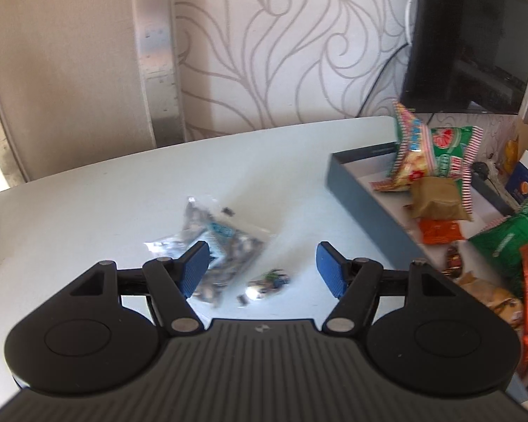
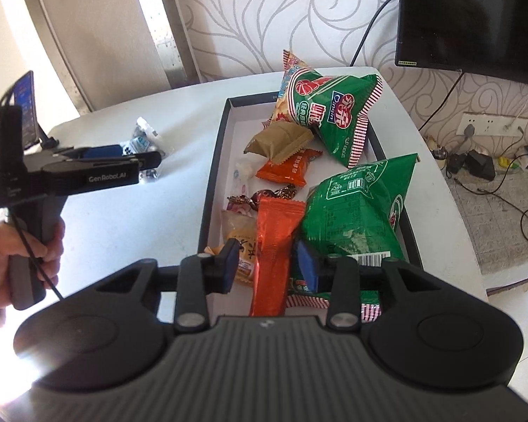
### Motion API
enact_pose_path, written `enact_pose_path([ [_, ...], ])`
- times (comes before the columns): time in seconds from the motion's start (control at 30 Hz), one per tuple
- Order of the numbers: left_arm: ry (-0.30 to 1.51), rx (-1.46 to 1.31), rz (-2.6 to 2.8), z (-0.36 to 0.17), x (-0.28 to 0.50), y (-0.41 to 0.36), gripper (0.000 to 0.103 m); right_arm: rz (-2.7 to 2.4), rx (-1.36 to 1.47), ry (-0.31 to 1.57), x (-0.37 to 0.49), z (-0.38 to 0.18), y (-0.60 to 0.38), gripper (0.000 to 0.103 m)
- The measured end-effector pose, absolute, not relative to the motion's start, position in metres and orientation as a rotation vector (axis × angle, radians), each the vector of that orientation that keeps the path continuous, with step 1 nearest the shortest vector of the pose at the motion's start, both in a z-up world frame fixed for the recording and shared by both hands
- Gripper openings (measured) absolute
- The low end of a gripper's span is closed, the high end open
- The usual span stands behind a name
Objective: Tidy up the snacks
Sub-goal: 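Lower the orange-red bar into the box and open right gripper while left gripper moves to the clear seed bag, then close left gripper on the clear bag of seeds on the table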
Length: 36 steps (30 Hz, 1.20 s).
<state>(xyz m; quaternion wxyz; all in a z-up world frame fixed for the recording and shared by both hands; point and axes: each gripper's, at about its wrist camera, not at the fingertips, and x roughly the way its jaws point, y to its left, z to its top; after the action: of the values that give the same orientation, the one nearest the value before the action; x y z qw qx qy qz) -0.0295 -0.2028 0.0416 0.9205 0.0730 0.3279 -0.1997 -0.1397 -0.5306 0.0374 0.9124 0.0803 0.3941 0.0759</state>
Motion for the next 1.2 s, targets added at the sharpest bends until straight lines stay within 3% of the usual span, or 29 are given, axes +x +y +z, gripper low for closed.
enact_pose_path([
  [0.23,0.678,0.144,-0.334,0.028,0.008,-0.174,0.073,0.162,0.178,0.798,-0.149,0.047,-0.526,0.041],
  [0.43,0.672,0.172,-0.357,0.023,0.025,-0.184,0.088,0.163,0.182,0.799,-0.156,0.051,-0.523,0.041],
  [0.7,0.696,0.181,-0.376,0.013,0.028,-0.187,0.092,0.156,0.181,0.793,-0.161,0.055,-0.524,0.041],
  [0.77,0.72,0.136,-0.374,0.007,0.028,-0.178,0.092,0.169,0.174,0.796,-0.16,0.056,-0.521,0.041],
  [0.87,0.708,0.104,-0.351,0.007,0.022,-0.167,0.077,0.191,0.158,0.795,-0.158,0.057,-0.515,0.041],
  [1.2,0.722,0.05,-0.256,0.01,-0.011,-0.111,0.076,0.354,0.037,0.803,-0.122,0.058,-0.459,0.041],
])
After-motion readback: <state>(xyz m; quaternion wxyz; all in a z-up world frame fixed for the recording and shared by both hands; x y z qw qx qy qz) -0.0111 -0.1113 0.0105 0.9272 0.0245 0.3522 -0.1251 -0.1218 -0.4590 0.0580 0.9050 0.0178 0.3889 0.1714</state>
